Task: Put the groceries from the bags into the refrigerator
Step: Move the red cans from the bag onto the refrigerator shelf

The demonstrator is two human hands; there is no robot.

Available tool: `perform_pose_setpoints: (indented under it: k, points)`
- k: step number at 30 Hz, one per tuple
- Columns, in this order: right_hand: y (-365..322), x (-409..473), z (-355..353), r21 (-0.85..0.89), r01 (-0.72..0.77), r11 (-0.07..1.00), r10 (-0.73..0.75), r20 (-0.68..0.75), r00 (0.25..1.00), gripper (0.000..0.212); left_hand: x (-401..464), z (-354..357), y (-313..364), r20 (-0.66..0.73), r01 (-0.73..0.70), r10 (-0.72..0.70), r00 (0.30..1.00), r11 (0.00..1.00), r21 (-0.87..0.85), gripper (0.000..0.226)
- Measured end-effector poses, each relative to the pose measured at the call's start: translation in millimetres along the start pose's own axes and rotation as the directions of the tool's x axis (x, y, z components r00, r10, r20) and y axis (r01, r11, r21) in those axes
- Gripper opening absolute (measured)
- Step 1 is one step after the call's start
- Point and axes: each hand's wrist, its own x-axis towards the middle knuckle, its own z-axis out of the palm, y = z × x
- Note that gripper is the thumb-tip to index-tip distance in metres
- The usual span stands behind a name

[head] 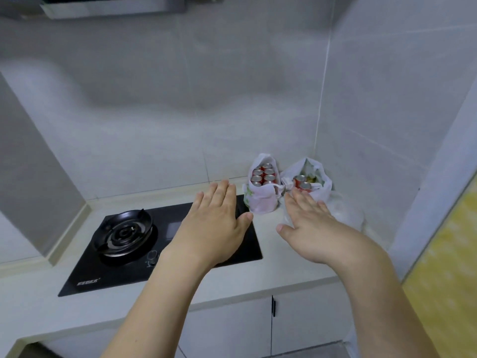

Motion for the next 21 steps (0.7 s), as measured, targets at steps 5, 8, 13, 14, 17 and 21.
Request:
perform_pose_setpoints:
  k: [5,8,13,14,17,21]
  points:
    - [26,63,-15,0.014,-0.01,1.0,0.01,-0.002,1.0,0.067,72,1,-1,-0.002,-0.017,0.017,1.0,1.0,-0.003,0.071]
    - [36,98,-19,0.037,-0.002,0.999,0.002,-0.005,1.0,0.066,108,6,-7,0.002,0.001,-0.001,1.0,1.0,-0.029,0.073]
    - [43,154,-18,0.069,0.005,0.998,-0.007,0.031,0.999,0.067,154,19,-25,0.07,0.035,-0.032,0.997,0.999,-0.039,0.074]
    - [44,165,-18,0.068,0.007,0.998,-0.009,0.033,0.999,0.068,164,20,-30,0.074,0.04,-0.037,0.997,0.998,-0.037,0.073]
    - [47,197,-19,0.076,-0.001,0.997,-0.001,0.034,0.999,0.068,195,22,-41,0.076,0.035,-0.032,0.997,0.999,-0.034,0.074]
    - [51,238,-20,0.085,-0.023,0.996,0.021,0.033,0.999,0.067,240,29,-54,0.086,0.002,0.002,0.996,0.999,-0.05,0.074]
